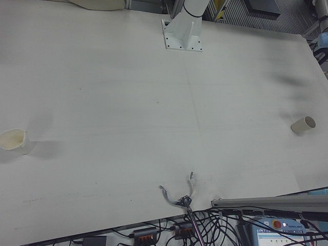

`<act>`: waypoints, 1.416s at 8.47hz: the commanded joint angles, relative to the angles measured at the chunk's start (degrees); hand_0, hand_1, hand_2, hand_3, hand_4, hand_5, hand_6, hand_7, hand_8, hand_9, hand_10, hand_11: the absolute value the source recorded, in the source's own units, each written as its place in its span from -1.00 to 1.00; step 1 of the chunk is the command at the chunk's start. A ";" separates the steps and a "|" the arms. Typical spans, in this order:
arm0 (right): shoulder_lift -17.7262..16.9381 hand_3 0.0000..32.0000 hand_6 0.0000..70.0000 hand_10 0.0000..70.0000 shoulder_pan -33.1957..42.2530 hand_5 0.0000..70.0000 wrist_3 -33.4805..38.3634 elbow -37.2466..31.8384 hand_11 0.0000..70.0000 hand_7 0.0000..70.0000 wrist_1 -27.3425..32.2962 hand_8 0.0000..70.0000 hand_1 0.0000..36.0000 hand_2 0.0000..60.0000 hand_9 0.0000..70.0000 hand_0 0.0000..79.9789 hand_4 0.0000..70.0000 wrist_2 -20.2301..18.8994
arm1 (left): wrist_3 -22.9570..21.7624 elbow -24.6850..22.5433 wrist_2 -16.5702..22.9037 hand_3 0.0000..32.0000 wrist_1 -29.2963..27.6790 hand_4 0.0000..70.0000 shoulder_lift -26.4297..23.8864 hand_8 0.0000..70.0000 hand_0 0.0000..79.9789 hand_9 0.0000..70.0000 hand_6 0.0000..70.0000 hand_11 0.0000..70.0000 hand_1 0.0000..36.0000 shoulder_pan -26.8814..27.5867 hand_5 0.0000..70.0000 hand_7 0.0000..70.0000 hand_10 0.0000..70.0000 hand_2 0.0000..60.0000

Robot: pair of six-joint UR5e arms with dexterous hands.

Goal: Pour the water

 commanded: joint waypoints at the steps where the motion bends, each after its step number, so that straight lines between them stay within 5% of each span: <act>1: -0.07 -0.51 -0.81 -1.00 -0.02 -0.85 0.00 0.05 -1.00 -1.00 0.00 -0.93 -0.01 -0.56 -0.95 0.23 -1.00 0.05 | -0.09 -0.06 0.00 -0.39 0.00 -0.23 0.00 -0.72 1.00 -0.94 -0.63 -0.75 0.47 -0.03 -1.00 -0.71 -0.89 -1.00; 9: -0.59 -0.48 -0.79 -1.00 -2.92 -0.84 -2.18 -0.47 -1.00 -1.00 -0.17 -0.89 0.01 -0.51 -0.92 0.23 -1.00 -0.64 | 0.17 3.52 -0.09 -0.27 -4.20 -0.27 -0.34 -0.73 1.00 -0.95 -0.65 -0.75 0.39 0.14 -1.00 -0.73 -0.89 -1.00; 10: -0.68 -0.52 -0.79 -1.00 -3.10 -0.83 -4.46 -0.48 -1.00 -1.00 -0.35 -0.86 0.04 -0.48 -0.88 0.24 -1.00 -1.00 | 0.70 5.80 -0.26 -0.29 -6.57 -0.25 -0.35 -0.73 1.00 -0.94 -0.63 -0.72 0.41 0.32 -1.00 -0.70 -0.87 -1.00; 12: -0.77 -1.00 -0.59 -1.00 -3.28 -0.81 -5.36 -0.39 -1.00 -0.76 -0.35 -0.70 0.06 -0.34 -0.68 0.26 -0.68 -1.09 | 5.76 6.01 -0.35 -0.40 -7.38 -0.24 -0.44 -0.74 1.00 -0.93 -0.62 -0.64 0.64 0.06 -1.00 -0.71 -0.82 -1.00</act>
